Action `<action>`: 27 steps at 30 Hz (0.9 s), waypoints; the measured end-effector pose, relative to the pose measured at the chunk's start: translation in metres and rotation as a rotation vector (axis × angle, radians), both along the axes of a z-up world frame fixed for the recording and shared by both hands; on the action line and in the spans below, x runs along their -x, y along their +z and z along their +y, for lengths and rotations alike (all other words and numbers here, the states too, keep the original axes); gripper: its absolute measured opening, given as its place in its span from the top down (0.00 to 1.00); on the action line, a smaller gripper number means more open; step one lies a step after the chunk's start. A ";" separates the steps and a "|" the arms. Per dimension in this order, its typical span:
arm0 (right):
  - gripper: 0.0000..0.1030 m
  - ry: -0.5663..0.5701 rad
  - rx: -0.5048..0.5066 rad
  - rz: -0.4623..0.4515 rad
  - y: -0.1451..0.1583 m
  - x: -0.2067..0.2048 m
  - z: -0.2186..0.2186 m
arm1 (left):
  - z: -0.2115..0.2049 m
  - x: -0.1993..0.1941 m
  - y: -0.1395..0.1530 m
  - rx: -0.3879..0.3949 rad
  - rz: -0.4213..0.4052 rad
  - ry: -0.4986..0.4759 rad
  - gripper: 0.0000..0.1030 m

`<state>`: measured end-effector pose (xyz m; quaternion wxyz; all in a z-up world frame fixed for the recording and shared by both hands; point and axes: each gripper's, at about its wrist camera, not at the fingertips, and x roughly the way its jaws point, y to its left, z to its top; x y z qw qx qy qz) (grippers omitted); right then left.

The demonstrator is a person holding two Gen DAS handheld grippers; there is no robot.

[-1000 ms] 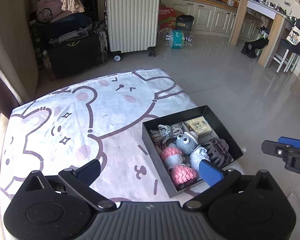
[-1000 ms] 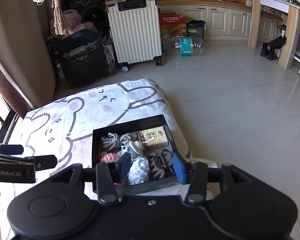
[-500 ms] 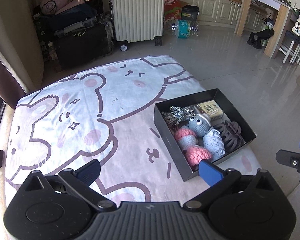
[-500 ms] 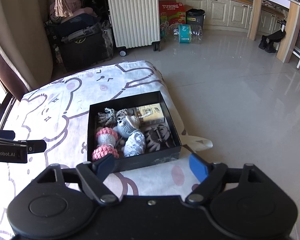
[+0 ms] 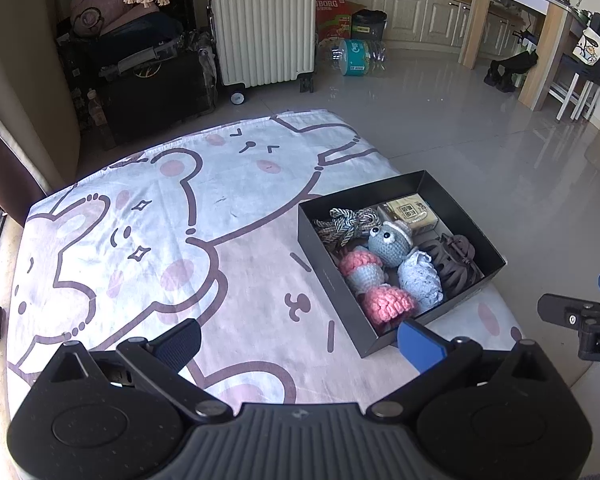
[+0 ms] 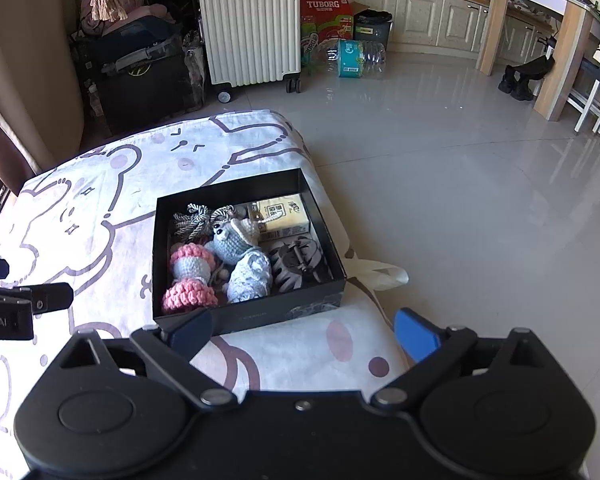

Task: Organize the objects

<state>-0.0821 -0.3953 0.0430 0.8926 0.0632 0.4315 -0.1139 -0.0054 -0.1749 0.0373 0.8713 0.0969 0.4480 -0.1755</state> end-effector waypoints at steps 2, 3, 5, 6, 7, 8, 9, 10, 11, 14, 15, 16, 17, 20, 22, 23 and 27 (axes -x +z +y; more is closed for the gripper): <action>0.04 -0.002 0.000 -0.003 0.000 0.000 0.000 | -0.001 0.000 -0.001 -0.005 0.004 0.001 0.00; 0.04 -0.005 0.001 -0.003 0.000 0.000 -0.001 | -0.001 0.000 -0.001 -0.007 0.006 0.001 0.00; 0.04 -0.007 -0.002 -0.003 -0.001 0.000 -0.001 | 0.000 -0.001 -0.002 -0.006 0.013 0.001 0.00; 0.04 -0.008 -0.004 -0.002 -0.001 -0.001 -0.001 | 0.000 -0.001 -0.002 -0.004 0.017 0.000 0.00; 0.04 -0.009 -0.004 -0.001 -0.002 -0.001 -0.001 | 0.000 -0.001 -0.003 -0.003 0.019 0.001 0.00; 0.04 -0.009 -0.005 0.000 -0.002 -0.001 -0.001 | 0.000 -0.001 -0.003 -0.003 0.021 0.002 0.00; 0.04 -0.008 -0.006 0.001 -0.002 -0.001 -0.001 | 0.001 -0.001 -0.003 -0.004 0.022 0.004 0.00; 0.04 -0.007 -0.006 0.002 -0.002 -0.001 -0.001 | 0.001 -0.001 -0.003 -0.006 0.023 0.006 0.00; 0.04 -0.007 -0.006 0.003 -0.002 -0.001 -0.001 | 0.001 -0.001 -0.004 -0.009 0.023 0.008 0.00; 0.04 -0.008 -0.004 0.006 -0.003 -0.002 -0.001 | 0.002 -0.002 -0.003 -0.015 0.021 0.013 0.00; 0.04 -0.008 -0.005 0.007 -0.003 -0.002 0.000 | 0.002 -0.002 -0.004 -0.015 0.021 0.013 0.00; 0.04 -0.009 -0.005 0.009 -0.003 -0.002 -0.001 | 0.002 -0.002 -0.004 -0.015 0.021 0.014 0.00; 0.04 -0.009 -0.005 0.009 -0.004 -0.002 -0.001 | 0.002 -0.002 -0.004 -0.014 0.022 0.014 0.00; 0.04 -0.010 -0.005 0.012 -0.004 -0.002 -0.001 | 0.003 -0.002 -0.004 -0.015 0.021 0.016 0.00; 0.04 -0.011 -0.005 0.013 -0.004 -0.003 -0.001 | 0.003 -0.002 -0.004 -0.017 0.020 0.016 0.00; 0.04 -0.012 -0.004 0.014 -0.004 -0.003 -0.001 | 0.003 -0.002 -0.004 -0.018 0.020 0.016 0.00; 0.04 -0.011 -0.003 0.014 -0.004 -0.003 0.000 | 0.004 -0.002 -0.004 -0.020 0.019 0.017 0.00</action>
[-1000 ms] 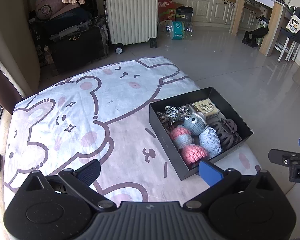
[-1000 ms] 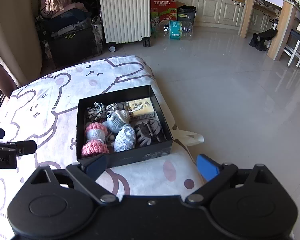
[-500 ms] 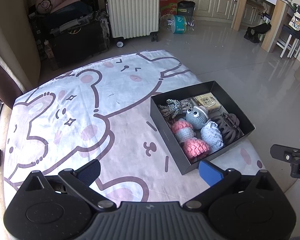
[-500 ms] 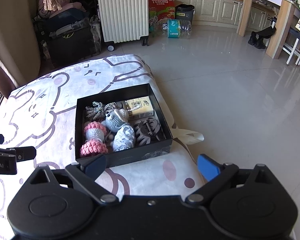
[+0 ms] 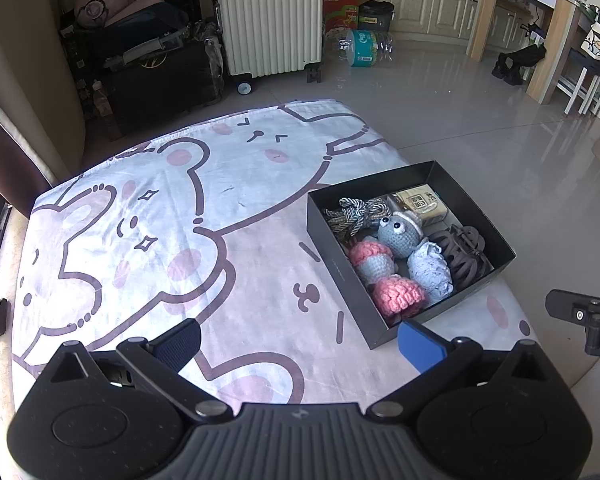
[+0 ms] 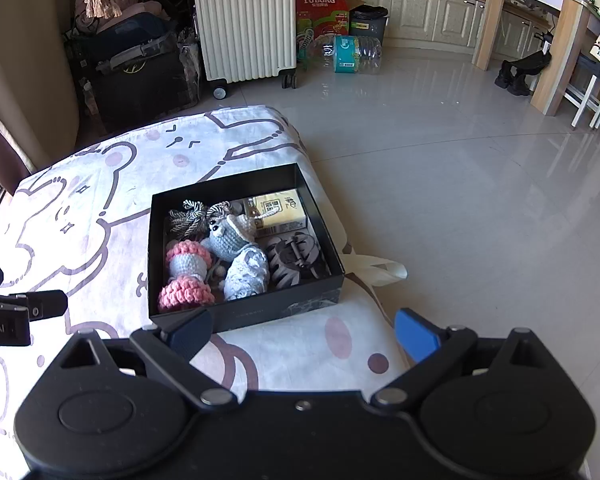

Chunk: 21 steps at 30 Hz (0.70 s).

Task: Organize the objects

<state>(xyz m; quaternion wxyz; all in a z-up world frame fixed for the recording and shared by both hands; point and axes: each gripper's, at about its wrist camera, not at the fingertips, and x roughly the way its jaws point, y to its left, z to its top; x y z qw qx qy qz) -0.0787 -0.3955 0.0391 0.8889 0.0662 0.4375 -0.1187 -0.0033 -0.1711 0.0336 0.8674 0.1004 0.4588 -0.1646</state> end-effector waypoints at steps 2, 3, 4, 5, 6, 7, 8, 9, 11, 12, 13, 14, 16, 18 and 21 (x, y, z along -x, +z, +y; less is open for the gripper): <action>0.04 0.000 0.000 0.000 0.000 0.000 0.000 | 0.000 0.000 0.000 -0.002 -0.001 0.002 0.00; 0.04 0.000 0.000 0.000 0.000 0.000 0.000 | 0.001 0.000 0.000 -0.002 -0.001 0.003 0.00; 0.04 0.000 0.000 0.000 0.000 0.000 0.000 | 0.001 0.000 0.000 -0.003 -0.001 0.005 0.00; 0.04 0.000 0.000 0.000 0.000 0.000 0.000 | 0.001 -0.001 0.000 -0.004 -0.002 0.005 0.00; 0.04 0.000 0.001 0.000 0.000 0.000 0.000 | 0.002 -0.001 0.000 -0.004 -0.002 0.005 0.00; 0.04 0.001 0.001 0.000 0.000 0.000 0.000 | 0.002 -0.001 0.000 -0.005 -0.003 0.006 0.00; 0.04 0.001 0.001 0.000 0.000 0.000 0.000 | 0.002 -0.001 0.000 -0.006 -0.005 0.006 0.00; 0.04 0.001 0.001 -0.001 0.000 0.000 0.000 | 0.002 -0.001 0.000 -0.006 -0.007 0.006 0.00; 0.04 0.001 0.001 0.000 0.000 0.000 0.000 | 0.003 -0.001 0.001 -0.005 -0.008 0.004 0.00; 0.04 0.001 0.001 0.000 0.000 0.000 0.000 | 0.003 -0.001 0.001 -0.004 -0.009 0.004 0.00; 0.04 0.001 0.001 -0.001 0.000 0.000 0.000 | 0.003 -0.001 0.001 -0.005 -0.009 0.004 0.00; 0.04 0.000 0.001 0.000 0.000 0.000 0.001 | 0.003 -0.001 0.001 -0.006 -0.010 0.005 0.00; 0.04 0.000 0.002 0.000 0.000 0.000 0.001 | 0.003 -0.001 0.001 -0.007 -0.010 0.006 0.00; 0.04 0.001 0.001 0.000 0.000 0.000 0.001 | 0.003 -0.001 0.001 -0.006 -0.010 0.005 0.00; 0.04 0.000 0.002 0.000 0.000 0.000 0.001 | 0.003 -0.001 0.001 -0.006 -0.010 0.004 0.00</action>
